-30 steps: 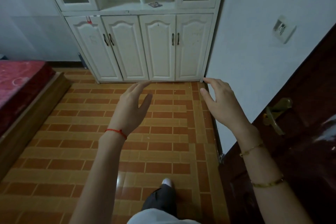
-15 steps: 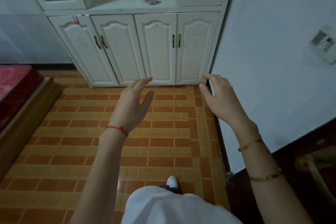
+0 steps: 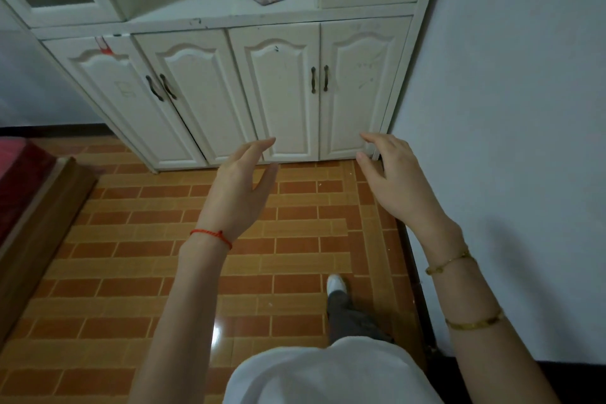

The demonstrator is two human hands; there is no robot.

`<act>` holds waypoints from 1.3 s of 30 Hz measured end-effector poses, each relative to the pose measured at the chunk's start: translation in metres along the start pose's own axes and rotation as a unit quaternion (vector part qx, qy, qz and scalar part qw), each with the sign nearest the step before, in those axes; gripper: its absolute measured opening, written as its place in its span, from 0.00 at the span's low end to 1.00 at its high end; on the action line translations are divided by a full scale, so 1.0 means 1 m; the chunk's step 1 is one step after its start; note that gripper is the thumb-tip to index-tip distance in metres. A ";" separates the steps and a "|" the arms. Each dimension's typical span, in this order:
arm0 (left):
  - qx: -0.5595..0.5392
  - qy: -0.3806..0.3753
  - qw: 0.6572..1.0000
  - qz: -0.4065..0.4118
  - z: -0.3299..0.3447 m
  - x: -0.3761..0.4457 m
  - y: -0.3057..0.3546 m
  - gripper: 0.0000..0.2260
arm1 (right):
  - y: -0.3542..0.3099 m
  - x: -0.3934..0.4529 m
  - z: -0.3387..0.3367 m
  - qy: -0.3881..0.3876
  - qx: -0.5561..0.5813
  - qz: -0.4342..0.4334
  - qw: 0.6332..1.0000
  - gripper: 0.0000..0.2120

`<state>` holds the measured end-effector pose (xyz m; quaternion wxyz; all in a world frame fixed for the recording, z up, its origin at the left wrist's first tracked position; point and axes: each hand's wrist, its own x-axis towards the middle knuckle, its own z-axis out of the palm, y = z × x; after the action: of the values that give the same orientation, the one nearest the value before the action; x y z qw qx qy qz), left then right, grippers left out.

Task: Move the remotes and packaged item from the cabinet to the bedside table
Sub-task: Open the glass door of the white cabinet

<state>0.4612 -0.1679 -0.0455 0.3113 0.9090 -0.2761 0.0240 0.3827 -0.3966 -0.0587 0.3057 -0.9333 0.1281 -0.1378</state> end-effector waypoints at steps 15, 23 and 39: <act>0.016 0.025 0.999 -0.021 0.028 0.270 -0.036 0.19 | 0.046 0.282 0.010 -0.001 0.018 -0.029 0.999 0.22; 0.010 0.043 0.998 -0.039 0.034 0.370 -0.064 0.20 | 0.053 0.393 0.024 -0.015 0.016 -0.046 0.999 0.22; 0.002 0.000 0.999 0.054 0.033 0.586 -0.167 0.19 | 0.038 0.580 0.084 0.024 0.020 0.011 0.999 0.22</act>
<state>1.0396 -0.3631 -0.0378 0.3078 0.8935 -0.3243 0.0417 0.9445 -0.5686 -0.0431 0.3223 -0.9221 0.1431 -0.1590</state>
